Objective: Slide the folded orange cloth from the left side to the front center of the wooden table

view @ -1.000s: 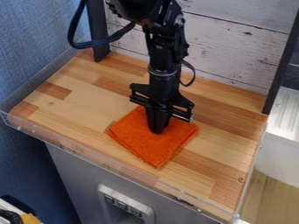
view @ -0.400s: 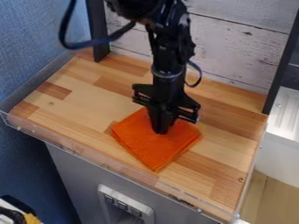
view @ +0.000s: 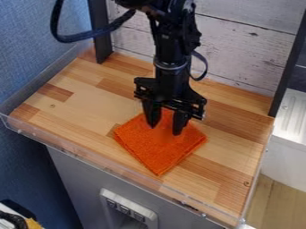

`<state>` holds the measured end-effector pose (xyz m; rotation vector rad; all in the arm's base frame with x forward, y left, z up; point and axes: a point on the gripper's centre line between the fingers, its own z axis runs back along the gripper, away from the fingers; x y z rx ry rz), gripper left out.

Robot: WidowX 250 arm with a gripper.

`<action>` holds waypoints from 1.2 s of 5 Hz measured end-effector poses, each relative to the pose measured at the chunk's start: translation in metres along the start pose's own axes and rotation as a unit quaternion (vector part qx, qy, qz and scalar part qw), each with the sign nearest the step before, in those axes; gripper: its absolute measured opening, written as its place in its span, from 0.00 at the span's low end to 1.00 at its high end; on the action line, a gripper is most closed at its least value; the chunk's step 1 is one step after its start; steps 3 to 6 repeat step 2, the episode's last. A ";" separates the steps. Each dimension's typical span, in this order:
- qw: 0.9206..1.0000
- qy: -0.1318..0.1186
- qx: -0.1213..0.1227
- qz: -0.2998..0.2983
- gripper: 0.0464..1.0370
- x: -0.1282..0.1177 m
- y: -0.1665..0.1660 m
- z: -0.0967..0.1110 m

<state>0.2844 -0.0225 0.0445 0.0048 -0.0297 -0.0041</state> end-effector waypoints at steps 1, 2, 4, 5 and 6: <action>1.000 0.006 0.000 -0.002 0.97 -0.005 0.000 -0.001; 1.000 0.006 0.001 0.000 0.97 -0.007 0.001 0.004; 1.000 0.006 0.001 0.000 0.97 -0.007 0.001 0.004; 1.000 0.006 0.001 0.000 0.97 -0.007 0.001 0.004; 1.000 0.006 0.001 0.000 0.97 -0.007 0.001 0.004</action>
